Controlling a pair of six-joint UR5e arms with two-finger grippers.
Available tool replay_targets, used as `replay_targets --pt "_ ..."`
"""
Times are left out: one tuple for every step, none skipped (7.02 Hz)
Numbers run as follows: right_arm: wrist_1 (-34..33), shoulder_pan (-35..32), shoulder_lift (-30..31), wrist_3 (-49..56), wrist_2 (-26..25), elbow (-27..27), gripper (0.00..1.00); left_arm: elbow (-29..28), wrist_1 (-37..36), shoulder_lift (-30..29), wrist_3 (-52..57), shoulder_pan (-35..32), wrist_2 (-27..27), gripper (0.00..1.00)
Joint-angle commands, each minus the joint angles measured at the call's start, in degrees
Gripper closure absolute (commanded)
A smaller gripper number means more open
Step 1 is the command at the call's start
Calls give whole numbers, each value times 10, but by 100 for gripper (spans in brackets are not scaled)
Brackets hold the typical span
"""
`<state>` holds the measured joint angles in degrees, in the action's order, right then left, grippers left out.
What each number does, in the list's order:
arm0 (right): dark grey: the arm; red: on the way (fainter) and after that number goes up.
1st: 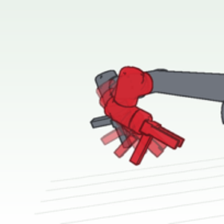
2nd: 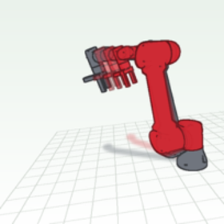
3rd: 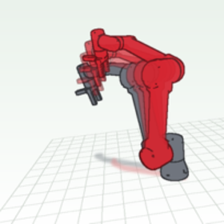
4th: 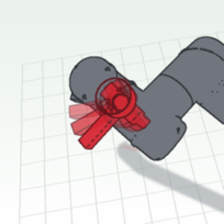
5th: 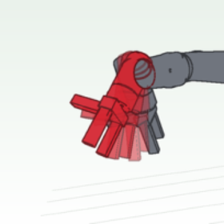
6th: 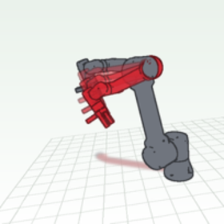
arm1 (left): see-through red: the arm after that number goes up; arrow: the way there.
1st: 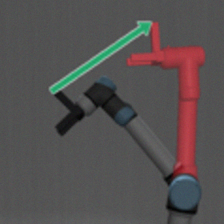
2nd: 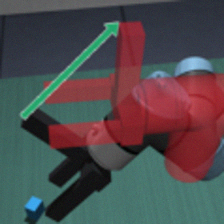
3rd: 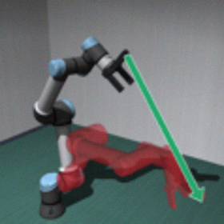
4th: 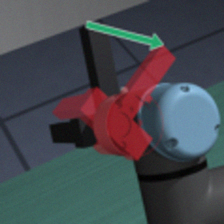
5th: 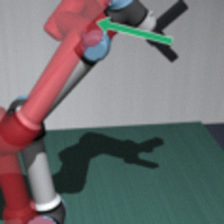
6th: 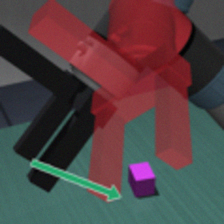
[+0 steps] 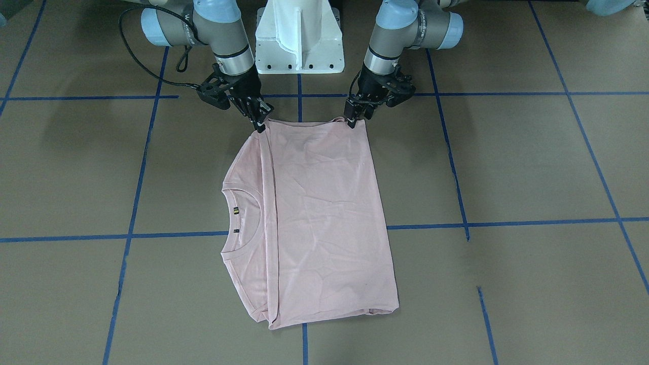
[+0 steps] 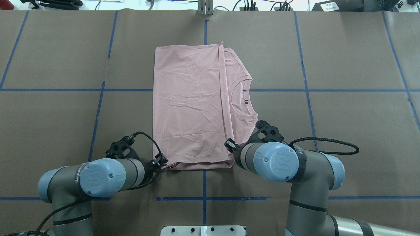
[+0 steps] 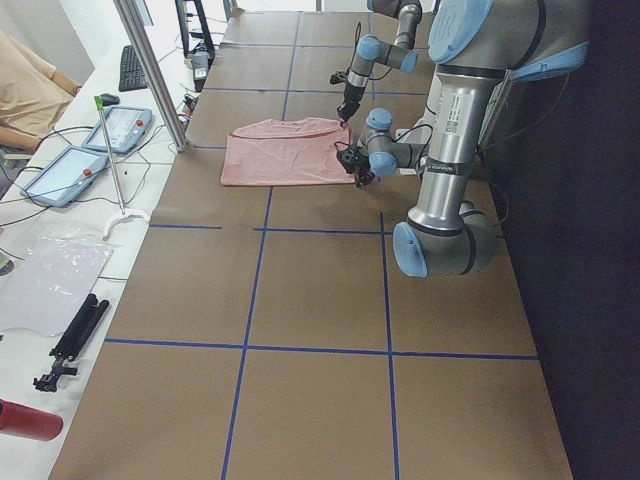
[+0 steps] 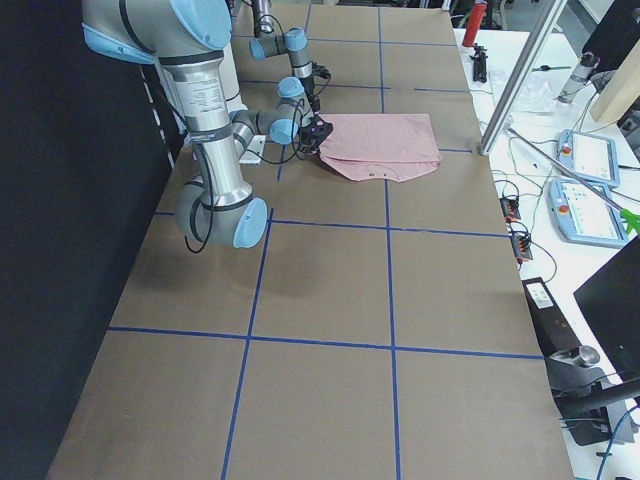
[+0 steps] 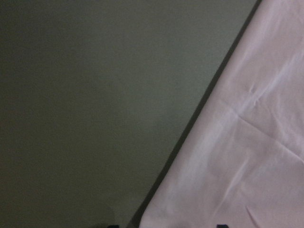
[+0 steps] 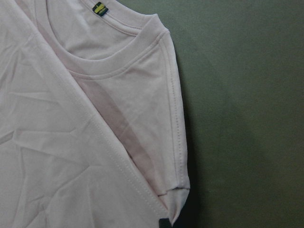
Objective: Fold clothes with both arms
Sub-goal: 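Lower the left gripper to the shirt's other near corner and grasp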
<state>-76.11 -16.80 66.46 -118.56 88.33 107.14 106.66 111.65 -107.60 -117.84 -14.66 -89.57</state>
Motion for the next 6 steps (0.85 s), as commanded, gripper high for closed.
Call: replay_targets --pt "0 -1 1 0 0 1 100 6 -1 2 1 -1 0 100" --pt "0 -2 1 0 0 1 100 7 -1 1 1 -1 0 100" --pt "0 -2 1 0 1 2 100 7 -1 1 1 -2 0 100" --pt "0 -2 1 0 0 3 100 9 -1 1 1 -2 0 100" --pt "0 -2 2 0 0 4 100 8 -1 2 1 -2 0 100" --pt "0 -2 2 0 0 4 100 10 -1 1 1 -3 0 100"
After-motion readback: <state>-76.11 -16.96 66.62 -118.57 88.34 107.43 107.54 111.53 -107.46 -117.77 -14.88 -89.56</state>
